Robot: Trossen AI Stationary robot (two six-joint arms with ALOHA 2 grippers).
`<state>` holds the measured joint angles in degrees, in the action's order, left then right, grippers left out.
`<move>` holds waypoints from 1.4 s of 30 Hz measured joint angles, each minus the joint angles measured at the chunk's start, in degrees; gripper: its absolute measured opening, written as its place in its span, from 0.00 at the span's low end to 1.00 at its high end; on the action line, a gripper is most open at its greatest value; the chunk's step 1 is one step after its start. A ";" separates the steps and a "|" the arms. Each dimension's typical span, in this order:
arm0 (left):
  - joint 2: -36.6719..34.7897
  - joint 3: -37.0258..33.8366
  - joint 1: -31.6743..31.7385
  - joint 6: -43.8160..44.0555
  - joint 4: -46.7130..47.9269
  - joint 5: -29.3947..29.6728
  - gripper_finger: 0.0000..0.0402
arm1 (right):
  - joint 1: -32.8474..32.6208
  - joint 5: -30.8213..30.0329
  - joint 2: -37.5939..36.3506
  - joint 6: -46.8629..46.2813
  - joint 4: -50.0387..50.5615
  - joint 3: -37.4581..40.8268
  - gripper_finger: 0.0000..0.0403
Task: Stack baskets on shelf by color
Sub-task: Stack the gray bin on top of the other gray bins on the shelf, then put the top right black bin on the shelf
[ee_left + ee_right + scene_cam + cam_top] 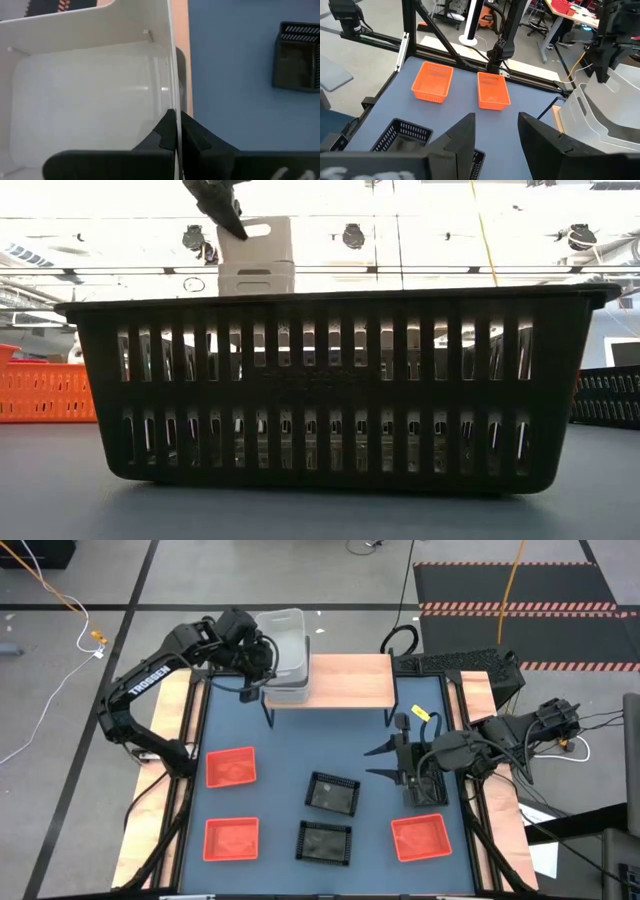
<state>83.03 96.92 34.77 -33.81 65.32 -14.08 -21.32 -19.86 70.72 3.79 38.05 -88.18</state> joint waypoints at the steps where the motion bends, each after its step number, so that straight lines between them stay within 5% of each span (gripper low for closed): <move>1: 0.26 0.02 -0.07 0.00 0.01 0.32 0.02 | 0.00 0.00 0.00 0.00 0.16 0.00 0.35; 18: 2.54 0.04 -2.56 3.75 0.05 5.66 0.28 | 0.02 -2.05 -0.04 -2.51 3.86 0.57 0.35; 22: 1.36 0.03 -4.31 3.78 -0.60 8.53 0.36 | 0.70 -7.16 -0.61 -4.09 4.95 6.59 0.35; 27: -1.18 0.04 -8.73 5.52 -2.35 12.76 0.42 | 3.82 -5.30 -2.62 -10.02 3.94 16.71 0.35; 33: -1.99 0.04 -16.32 13.91 -7.63 12.46 0.40 | 6.67 0.60 -6.78 -21.67 9.78 25.94 0.35; 42: 7.38 0.02 -30.45 14.97 -21.31 12.15 0.31 | 6.75 3.67 -12.64 -37.03 10.82 40.33 0.35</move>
<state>90.41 96.95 4.32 -18.85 44.01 -1.93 -14.57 -16.18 58.07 -33.24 48.87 -47.85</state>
